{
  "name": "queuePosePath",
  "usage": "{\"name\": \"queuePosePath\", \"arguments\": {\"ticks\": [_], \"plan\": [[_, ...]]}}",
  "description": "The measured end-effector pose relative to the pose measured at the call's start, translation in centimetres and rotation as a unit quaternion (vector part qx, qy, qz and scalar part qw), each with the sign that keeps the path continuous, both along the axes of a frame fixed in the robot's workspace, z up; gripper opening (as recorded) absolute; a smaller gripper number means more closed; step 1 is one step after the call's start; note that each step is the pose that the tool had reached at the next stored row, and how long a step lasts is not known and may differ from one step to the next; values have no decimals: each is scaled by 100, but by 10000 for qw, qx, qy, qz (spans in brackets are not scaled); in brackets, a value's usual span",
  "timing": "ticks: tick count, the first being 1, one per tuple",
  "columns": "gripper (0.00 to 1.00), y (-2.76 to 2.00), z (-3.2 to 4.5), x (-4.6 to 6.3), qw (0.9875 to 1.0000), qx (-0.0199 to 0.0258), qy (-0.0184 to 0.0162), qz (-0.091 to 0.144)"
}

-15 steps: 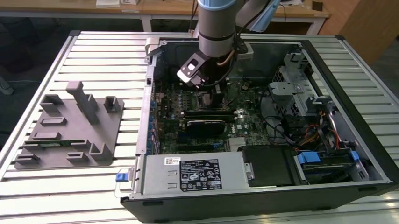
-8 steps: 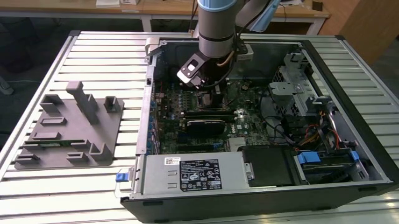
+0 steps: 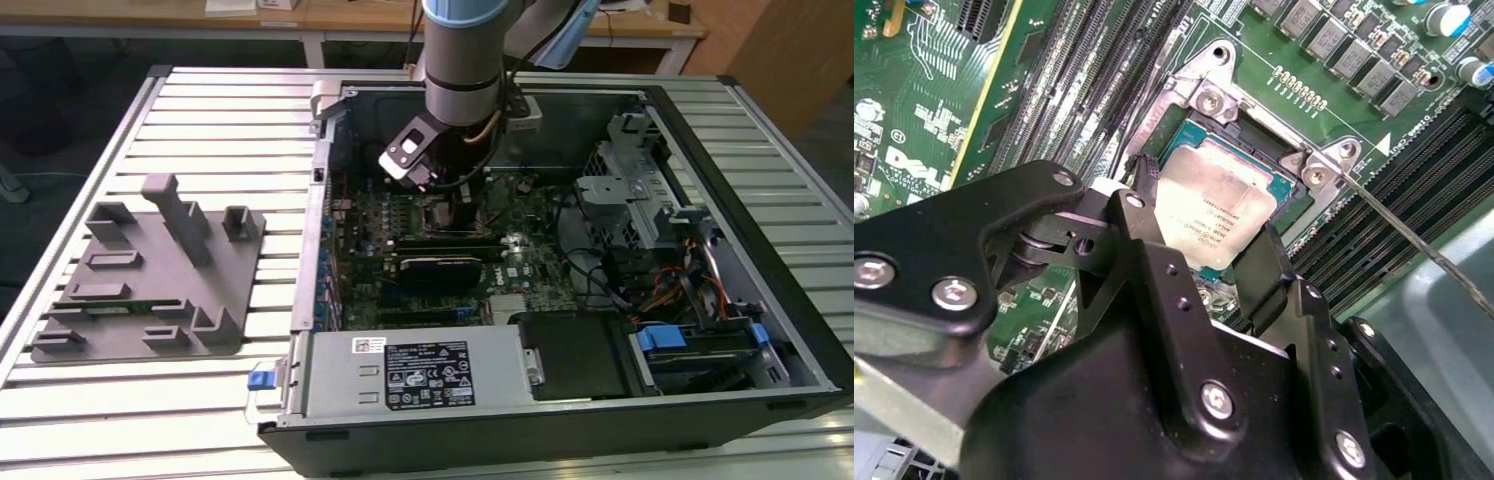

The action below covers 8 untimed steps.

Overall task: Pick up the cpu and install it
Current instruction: 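Place the cpu into insertion slot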

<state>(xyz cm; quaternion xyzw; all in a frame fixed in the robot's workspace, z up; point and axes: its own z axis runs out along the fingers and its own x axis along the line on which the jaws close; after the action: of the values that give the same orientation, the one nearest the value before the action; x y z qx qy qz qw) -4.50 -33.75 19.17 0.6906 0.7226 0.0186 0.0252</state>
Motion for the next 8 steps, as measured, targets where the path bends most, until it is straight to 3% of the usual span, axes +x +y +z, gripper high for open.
{"name": "queuePosePath", "arguments": {"ticks": [8], "plan": [[55, 0, -15, 0, 10000, 20, 1, -12]]}}
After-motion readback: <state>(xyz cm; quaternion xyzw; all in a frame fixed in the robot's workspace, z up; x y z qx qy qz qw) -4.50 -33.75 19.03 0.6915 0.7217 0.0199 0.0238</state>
